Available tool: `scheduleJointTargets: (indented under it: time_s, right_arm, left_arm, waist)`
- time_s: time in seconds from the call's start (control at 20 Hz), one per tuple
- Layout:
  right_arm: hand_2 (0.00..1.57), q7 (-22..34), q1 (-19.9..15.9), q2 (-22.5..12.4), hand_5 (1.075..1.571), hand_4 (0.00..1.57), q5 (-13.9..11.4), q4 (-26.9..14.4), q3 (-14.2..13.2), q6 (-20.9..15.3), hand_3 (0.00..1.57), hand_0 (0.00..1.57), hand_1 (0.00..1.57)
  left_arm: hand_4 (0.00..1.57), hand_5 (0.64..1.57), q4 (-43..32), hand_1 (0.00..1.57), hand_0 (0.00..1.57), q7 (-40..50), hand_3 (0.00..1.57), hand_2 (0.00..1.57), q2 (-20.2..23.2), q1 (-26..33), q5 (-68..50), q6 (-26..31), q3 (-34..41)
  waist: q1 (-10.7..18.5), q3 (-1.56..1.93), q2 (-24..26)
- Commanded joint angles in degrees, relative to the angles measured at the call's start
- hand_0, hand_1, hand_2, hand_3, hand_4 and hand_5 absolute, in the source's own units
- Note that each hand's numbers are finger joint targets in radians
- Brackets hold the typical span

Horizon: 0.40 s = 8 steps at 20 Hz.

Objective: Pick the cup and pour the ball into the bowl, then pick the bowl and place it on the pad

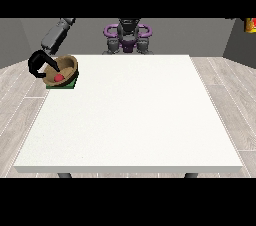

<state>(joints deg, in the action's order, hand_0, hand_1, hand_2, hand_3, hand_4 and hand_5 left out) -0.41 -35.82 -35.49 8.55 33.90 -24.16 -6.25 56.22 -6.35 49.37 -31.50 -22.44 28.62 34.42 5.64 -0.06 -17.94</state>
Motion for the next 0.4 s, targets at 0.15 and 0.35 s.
scheduleJointTargets:
  time_s: [0.15,0.35]
  right_arm:
    - [0.0,0.7,-0.3,1.0,1.407,0.0,-3.7,-4.1,3.8,0.3,0.0,0.0,0.0]
    - [0.0,9.2,-4.0,-6.5,1.375,0.2,-2.8,-0.1,4.3,7.1,0.0,0.0,0.0]
  left_arm:
    - [1.19,1.569,7.8,0.0,0.0,4.6,0.0,0.0,-6.1,1.3,0.0,-4.5,-4.5]
    - [1.19,1.569,0.2,0.0,0.0,3.4,0.0,0.0,-3.1,2.2,1.0,-2.9,-3.0]
  waist:
    - [0.9,0.14,5.6]
    - [-2.4,0.01,9.0]
